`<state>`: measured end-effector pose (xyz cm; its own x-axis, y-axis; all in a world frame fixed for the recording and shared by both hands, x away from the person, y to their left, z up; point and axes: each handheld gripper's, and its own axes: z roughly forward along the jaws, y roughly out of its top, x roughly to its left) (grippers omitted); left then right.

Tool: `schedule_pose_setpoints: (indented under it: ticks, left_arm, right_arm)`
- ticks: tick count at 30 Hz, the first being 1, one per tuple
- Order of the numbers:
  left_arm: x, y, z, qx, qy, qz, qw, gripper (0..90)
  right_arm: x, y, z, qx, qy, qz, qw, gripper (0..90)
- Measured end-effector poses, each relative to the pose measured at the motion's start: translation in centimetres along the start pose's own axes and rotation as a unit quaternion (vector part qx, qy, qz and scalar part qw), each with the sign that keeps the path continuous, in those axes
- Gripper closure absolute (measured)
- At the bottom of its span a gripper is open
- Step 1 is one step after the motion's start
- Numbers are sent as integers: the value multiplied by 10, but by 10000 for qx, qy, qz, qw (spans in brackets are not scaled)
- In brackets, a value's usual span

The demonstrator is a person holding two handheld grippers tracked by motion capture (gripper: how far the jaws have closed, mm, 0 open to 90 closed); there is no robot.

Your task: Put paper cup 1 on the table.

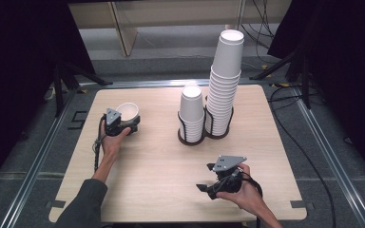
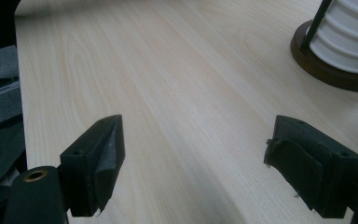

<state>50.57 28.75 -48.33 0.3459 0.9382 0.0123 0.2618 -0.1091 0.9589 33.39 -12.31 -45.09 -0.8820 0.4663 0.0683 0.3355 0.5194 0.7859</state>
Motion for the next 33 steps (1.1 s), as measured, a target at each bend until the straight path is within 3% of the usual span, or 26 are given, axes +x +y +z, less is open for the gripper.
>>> schedule_pose_setpoints:
  ticks: [12, 16, 21, 26, 33]
  left_arm:
    - [6, -14, -10, 297, -158, -71, 9994, 142]
    - [5, -15, -18, 411, -229, -21, 9989, 143]
    - [0, -14, -33, 635, -149, -35, 9979, 144]
    - [-1, -14, -42, 606, -195, -82, 9979, 144]
    - [-11, -11, -61, 573, -274, -179, 9978, 145]
  right_arm:
    - [1, 0, 1, 53, -1, -23, 10000, 190]
    - [0, 0, 1, 48, -11, -50, 10000, 189]
    - [0, 0, 1, 67, 0, -35, 10000, 189]
    - [1, 0, 1, 66, 7, -73, 10000, 189]
    - [1, 0, -2, 7, -45, 83, 10000, 189]
